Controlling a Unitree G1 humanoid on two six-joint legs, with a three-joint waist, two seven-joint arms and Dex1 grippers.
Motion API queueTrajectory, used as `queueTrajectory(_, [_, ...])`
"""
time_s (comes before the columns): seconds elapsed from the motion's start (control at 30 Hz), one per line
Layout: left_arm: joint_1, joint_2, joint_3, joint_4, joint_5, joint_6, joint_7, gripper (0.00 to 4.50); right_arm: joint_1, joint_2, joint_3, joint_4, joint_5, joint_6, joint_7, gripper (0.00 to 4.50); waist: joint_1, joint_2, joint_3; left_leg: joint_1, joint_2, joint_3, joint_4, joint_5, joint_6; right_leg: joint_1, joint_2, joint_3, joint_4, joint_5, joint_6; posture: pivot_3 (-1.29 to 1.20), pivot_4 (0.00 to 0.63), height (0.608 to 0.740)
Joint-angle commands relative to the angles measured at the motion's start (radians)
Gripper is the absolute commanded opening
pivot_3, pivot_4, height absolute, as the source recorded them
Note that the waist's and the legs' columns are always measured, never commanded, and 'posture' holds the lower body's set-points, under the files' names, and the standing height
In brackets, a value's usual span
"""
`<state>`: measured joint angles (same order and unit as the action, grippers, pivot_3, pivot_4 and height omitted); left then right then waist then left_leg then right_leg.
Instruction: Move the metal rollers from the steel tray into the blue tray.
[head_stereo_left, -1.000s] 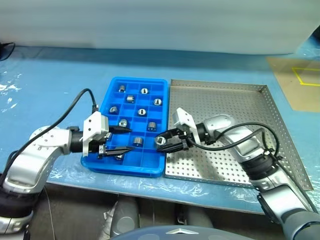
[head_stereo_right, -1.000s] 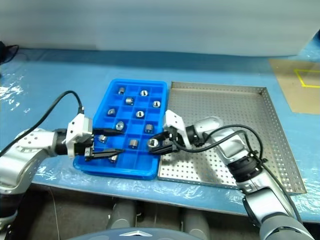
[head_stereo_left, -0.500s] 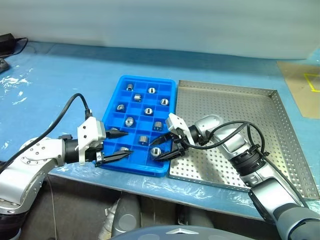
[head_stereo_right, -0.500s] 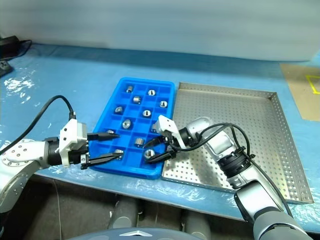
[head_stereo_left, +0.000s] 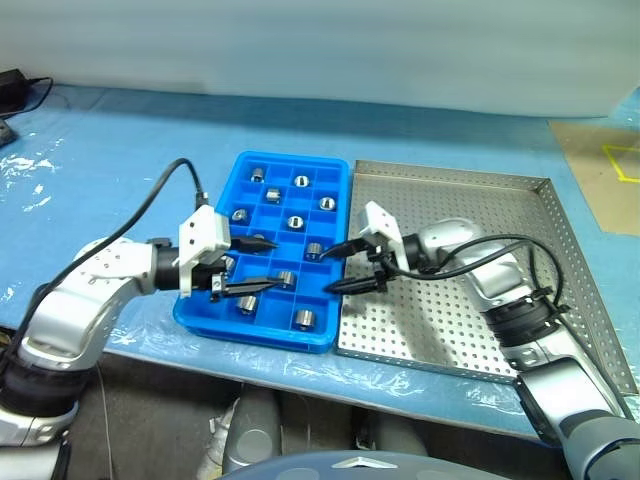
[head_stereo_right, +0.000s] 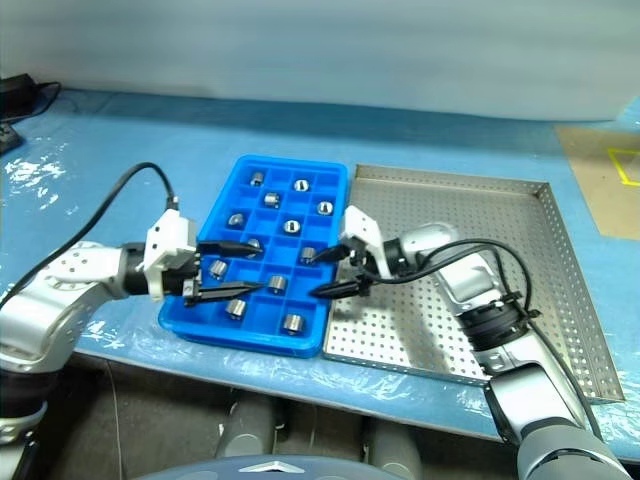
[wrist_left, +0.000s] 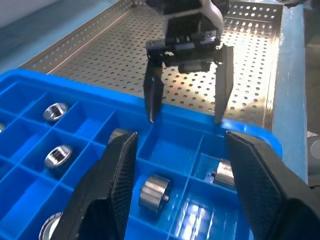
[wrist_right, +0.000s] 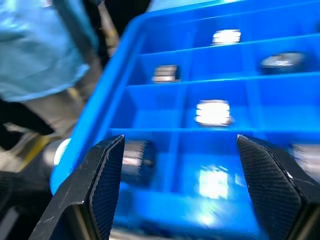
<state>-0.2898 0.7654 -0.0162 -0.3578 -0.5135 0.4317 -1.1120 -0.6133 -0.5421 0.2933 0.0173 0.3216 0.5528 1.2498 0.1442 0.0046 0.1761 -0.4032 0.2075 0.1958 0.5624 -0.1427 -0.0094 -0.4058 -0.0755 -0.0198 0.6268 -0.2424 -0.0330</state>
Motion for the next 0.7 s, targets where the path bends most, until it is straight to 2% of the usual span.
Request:
queueTrajectory(0.03, [-0.099, -0.049, -0.058, 0.12, 0.053, -0.082, -0.037, 2.94, 0.028, -0.03, -0.131, -0.08, 0.039, 0.02, -0.087, 3.65, -0.01, 0.0, 0.0, 0.0, 0.0, 0.0, 0.0, 0.0, 0.0, 0.0, 0.001, 0.0, 0.0, 0.0, 0.0, -0.01, 0.15, 0.74])
queueTrajectory(0.23, [-0.243, -0.186, -0.151, 0.401, 0.162, -0.232, -0.071, 2.94, 0.163, -0.083, -0.267, -0.155, 0.038, 0.05, -0.229, 3.65, -0.043, 0.0, -0.001, 0.0, -0.001, 0.003, 0.001, 0.0, 0.0, 0.0, 0.001, 0.0, 0.0, 0.0, 0.0, -0.14, 0.15, 0.74])
queueTrajectory(0.4, [-0.344, -0.304, -0.182, 0.636, 0.262, -0.366, -0.024, 2.94, 0.258, -0.046, -0.361, -0.182, 0.015, 0.024, -0.41, 3.65, -0.077, 0.0, -0.001, 0.0, -0.001, 0.003, 0.001, 0.0, 0.0, 0.0, 0.002, 0.0, 0.0, 0.0, 0.0, -0.21, 0.15, 0.74])
queueTrajectory(0.53, [-0.386, -0.361, -0.165, 0.736, 0.279, -0.405, -0.006, 2.94, 0.281, 0.002, -0.385, -0.197, 0.016, 0.009, -0.504, 3.65, -0.108, 0.0, -0.001, 0.0, -0.001, 0.003, 0.002, 0.0, 0.001, 0.0, 0.002, 0.0, 0.001, 0.0, 0.0, -0.23, 0.15, 0.74])
queueTrajectory(0.7, [-0.387, -0.38, -0.144, 0.758, 0.276, -0.413, 0.005, 2.94, 0.254, 0.046, -0.371, -0.181, 0.019, -0.004, -0.556, 3.65, -0.118, 0.0, -0.001, 0.0, -0.001, 0.003, 0.002, -0.002, 0.005, 0.0, 0.002, 0.0, 0.001, 0.0, -0.001, -0.21, 0.15, 0.74])
